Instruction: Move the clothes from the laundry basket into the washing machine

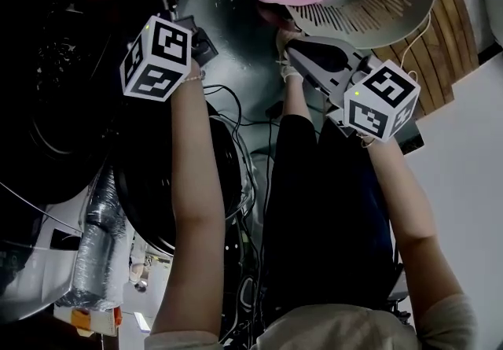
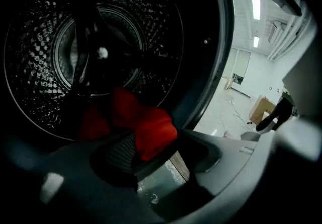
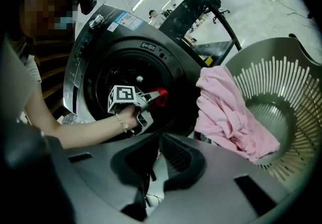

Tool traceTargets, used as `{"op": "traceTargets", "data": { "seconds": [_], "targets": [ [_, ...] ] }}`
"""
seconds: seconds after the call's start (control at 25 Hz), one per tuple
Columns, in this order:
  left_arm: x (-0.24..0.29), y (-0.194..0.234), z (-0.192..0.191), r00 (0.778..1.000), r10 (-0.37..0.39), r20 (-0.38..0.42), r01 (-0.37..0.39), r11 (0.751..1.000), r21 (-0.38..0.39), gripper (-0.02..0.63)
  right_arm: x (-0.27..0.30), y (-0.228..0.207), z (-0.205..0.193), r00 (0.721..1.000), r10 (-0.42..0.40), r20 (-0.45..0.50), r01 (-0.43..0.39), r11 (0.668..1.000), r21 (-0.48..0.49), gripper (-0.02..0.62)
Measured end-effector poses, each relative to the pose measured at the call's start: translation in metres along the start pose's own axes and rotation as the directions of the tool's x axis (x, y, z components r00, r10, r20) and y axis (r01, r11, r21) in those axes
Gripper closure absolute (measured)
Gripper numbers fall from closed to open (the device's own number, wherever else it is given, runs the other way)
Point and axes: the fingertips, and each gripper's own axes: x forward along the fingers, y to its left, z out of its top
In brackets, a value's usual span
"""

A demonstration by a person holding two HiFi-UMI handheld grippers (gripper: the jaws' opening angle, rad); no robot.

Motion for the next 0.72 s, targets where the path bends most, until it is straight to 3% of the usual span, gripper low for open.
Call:
{"op": "traceTargets", "data": {
  "seconds": [0.12, 0.16, 0.2, 0.24, 0.36, 0.4, 0.56, 0.72],
  "targets": [
    [0.021, -0.002, -0.035, 0.987, 0.012, -0.161, 0.002, 0.996, 0.084, 0.373, 0.002, -0.005, 0.002, 1.000, -0.005, 0.015, 0.005, 1.000, 0.017, 0.561],
    [0.027, 0.004, -0.036, 0.984, 0.049, -0.172, -0.031, 0.994, 0.105, 0.426, 0.002, -0.007, 0.003, 1.000, -0.007, 0.018, 0.007, 1.000, 0.021, 0.561],
    [0.031, 0.012, -0.028, 0.985, 0.087, -0.149, -0.069, 0.991, 0.118, 0.550, 0.002, -0.008, 0.004, 1.000, -0.009, 0.019, 0.009, 1.000, 0.021, 0.561],
    [0.035, 0.021, -0.013, 0.988, 0.114, -0.104, -0.101, 0.987, 0.123, 0.564, 0.002, -0.010, 0.004, 1.000, -0.010, 0.019, 0.010, 1.000, 0.019, 0.561],
    [0.053, 0.036, 0.036, 0.992, 0.125, 0.018, -0.126, 0.983, 0.131, 0.572, -0.001, -0.015, 0.007, 1.000, -0.011, 0.017, 0.011, 1.000, 0.008, 0.561],
    [0.062, 0.039, 0.043, 0.992, 0.127, 0.012, -0.128, 0.982, 0.140, 0.572, -0.002, -0.017, 0.008, 1.000, -0.013, 0.017, 0.013, 1.000, 0.004, 0.561],
    [0.087, 0.043, 0.033, 0.981, 0.143, -0.133, -0.122, 0.981, 0.154, 0.571, -0.004, -0.027, 0.007, 0.998, -0.051, 0.027, 0.051, 0.999, 0.000, 0.561],
    [0.065, 0.037, 0.029, 0.983, 0.154, -0.099, -0.147, 0.987, 0.070, 0.566, -0.004, -0.050, 0.016, 0.989, -0.145, 0.032, 0.147, 0.987, -0.070, 0.560]
  ]
}}
